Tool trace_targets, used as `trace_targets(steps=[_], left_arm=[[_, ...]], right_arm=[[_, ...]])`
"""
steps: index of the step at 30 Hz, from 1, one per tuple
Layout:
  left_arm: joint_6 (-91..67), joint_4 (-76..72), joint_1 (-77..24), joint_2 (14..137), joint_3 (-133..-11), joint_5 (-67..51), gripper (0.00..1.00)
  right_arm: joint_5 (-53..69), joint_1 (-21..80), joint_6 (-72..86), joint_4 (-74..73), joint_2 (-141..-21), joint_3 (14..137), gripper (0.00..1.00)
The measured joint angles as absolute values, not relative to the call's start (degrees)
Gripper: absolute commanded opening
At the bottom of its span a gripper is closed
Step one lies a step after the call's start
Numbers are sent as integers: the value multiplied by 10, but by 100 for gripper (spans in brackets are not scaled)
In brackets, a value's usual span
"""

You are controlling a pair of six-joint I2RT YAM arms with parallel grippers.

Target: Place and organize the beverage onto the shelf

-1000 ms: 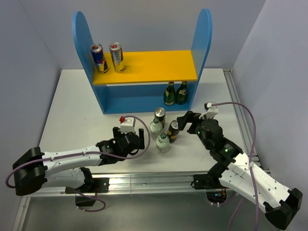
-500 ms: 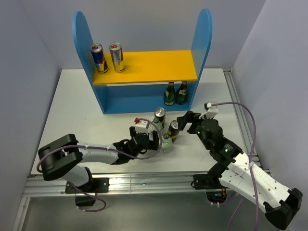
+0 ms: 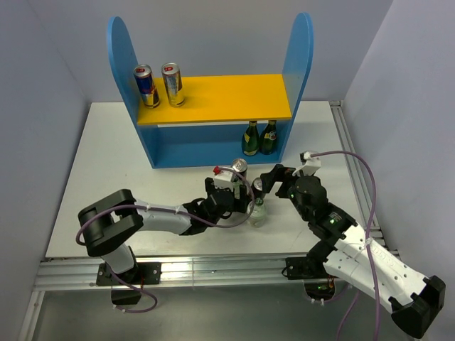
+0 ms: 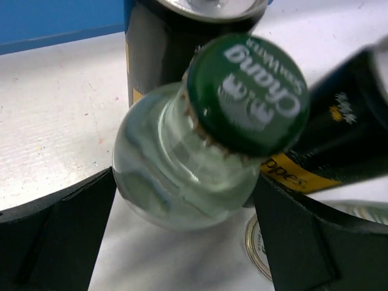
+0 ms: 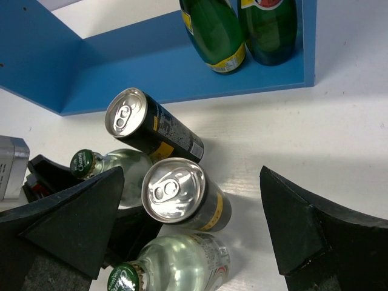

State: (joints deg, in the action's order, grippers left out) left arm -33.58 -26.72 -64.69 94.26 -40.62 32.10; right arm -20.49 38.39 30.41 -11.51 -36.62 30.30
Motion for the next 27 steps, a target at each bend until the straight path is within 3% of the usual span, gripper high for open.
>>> trace_targets(steps=[3, 9, 12, 13, 16, 17, 27], left_arm=[[-334, -270, -642, 953, -415, 330, 99], [-325, -291, -628, 974, -422, 345, 75], [-320, -297, -623, 976, -422, 350, 56], [-317, -298, -620, 976, -422, 352, 39], [-317, -302, -612, 978, -423, 355, 5], [-317, -301, -611, 978, -423, 355, 1], [-321, -211, -609, 920, -401, 390, 0]], right_arm=[[-205, 384, 304, -115, -366, 303, 100], [-205, 384, 304, -113, -366, 303, 100], [-205, 384, 304, -111, -366, 303, 100], [-205, 384, 304, -111, -366, 303, 100], [-205, 384, 304, -111, -366, 303, 100], [-204, 384, 304, -111, -366, 303, 100], [-203, 384, 304, -108, -368, 303, 100]])
